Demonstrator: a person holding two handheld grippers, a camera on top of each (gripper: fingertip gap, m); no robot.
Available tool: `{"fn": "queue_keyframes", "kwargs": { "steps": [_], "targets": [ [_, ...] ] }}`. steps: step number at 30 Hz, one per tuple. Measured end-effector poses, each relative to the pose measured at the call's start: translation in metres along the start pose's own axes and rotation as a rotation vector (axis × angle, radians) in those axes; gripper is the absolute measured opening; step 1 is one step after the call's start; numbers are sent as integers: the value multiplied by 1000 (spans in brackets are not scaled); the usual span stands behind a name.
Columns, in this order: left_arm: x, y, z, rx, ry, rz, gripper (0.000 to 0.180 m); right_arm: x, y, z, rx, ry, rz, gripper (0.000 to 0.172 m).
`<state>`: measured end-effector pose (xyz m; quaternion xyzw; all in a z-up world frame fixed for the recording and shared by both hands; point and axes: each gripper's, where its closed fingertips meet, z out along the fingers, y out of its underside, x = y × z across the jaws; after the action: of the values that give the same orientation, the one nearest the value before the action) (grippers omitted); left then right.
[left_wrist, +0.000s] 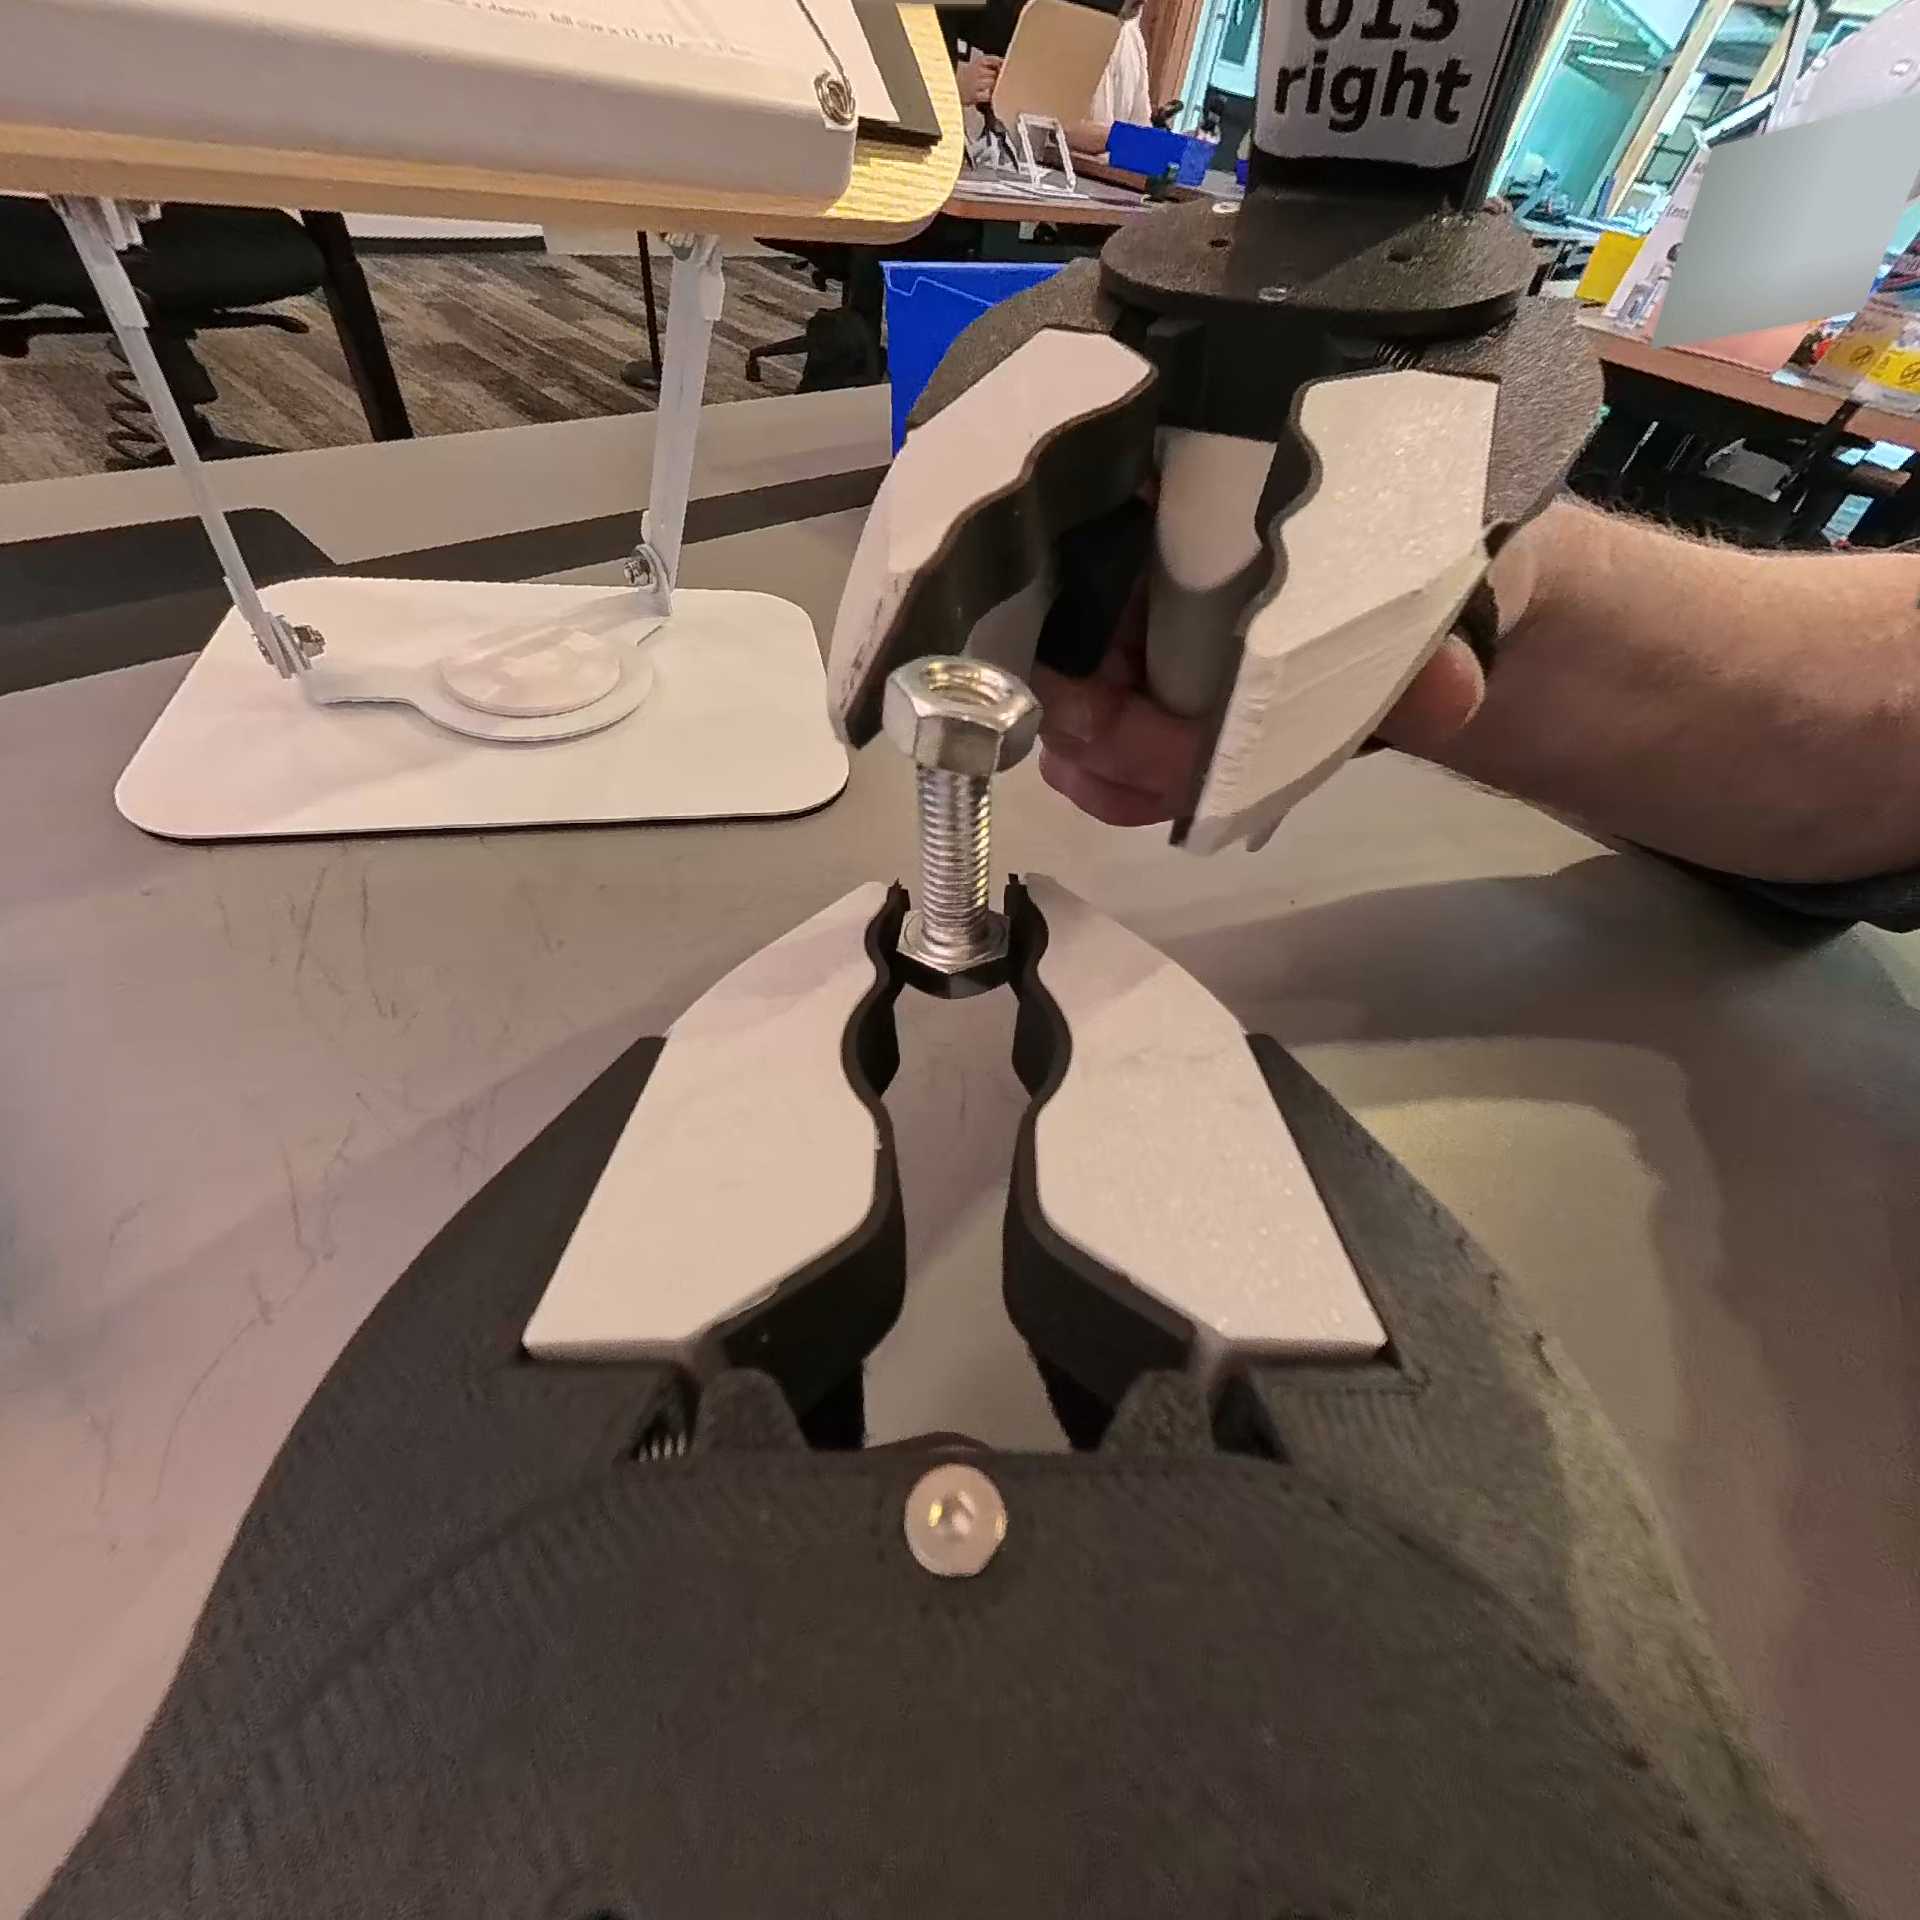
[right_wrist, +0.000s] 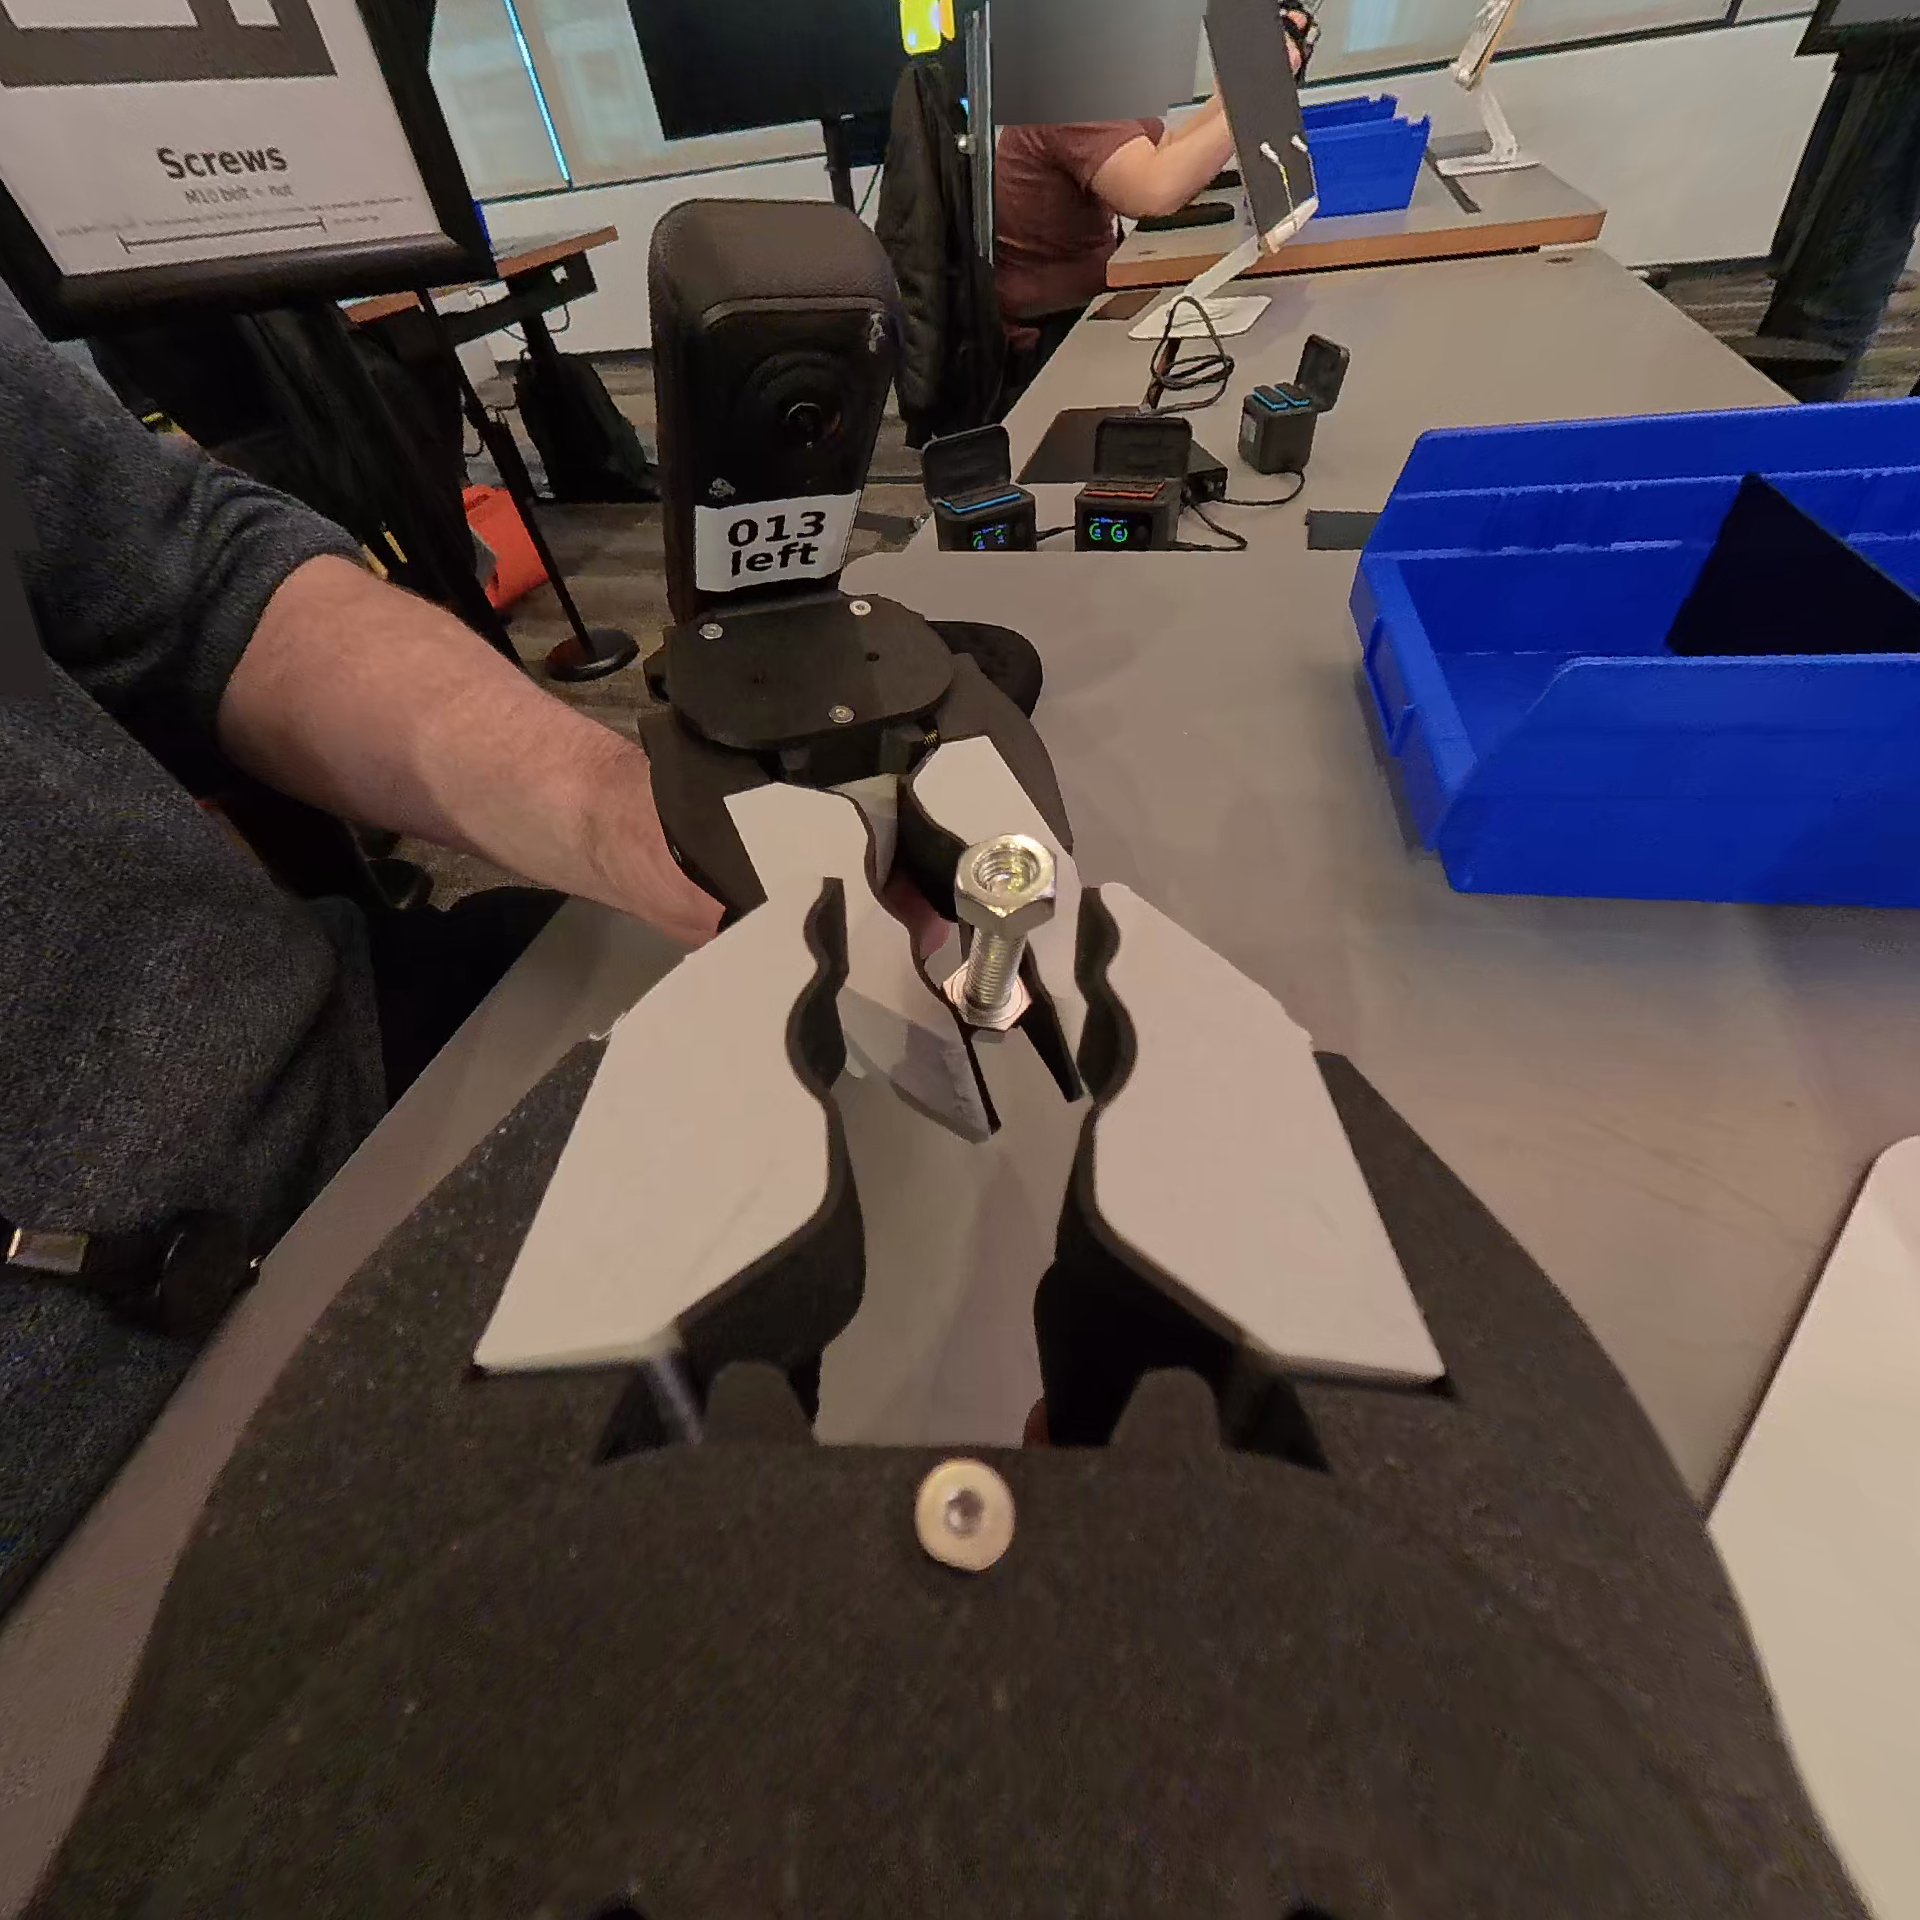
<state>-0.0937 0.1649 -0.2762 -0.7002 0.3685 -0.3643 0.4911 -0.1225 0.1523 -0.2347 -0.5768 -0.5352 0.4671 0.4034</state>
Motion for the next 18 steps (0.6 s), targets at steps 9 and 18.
{"fn": "queue_keyframes", "kwargs": {
  "steps": [9, 18],
  "targets": [
    [9, -1, 1, -6, 38, 28, 18, 3, -4, 0, 9, -25, -60, 29],
    [8, -2, 1, -4, 13, 54, 18, 1, -8, 0, 35, -18, -61, 19]
  ]
}}
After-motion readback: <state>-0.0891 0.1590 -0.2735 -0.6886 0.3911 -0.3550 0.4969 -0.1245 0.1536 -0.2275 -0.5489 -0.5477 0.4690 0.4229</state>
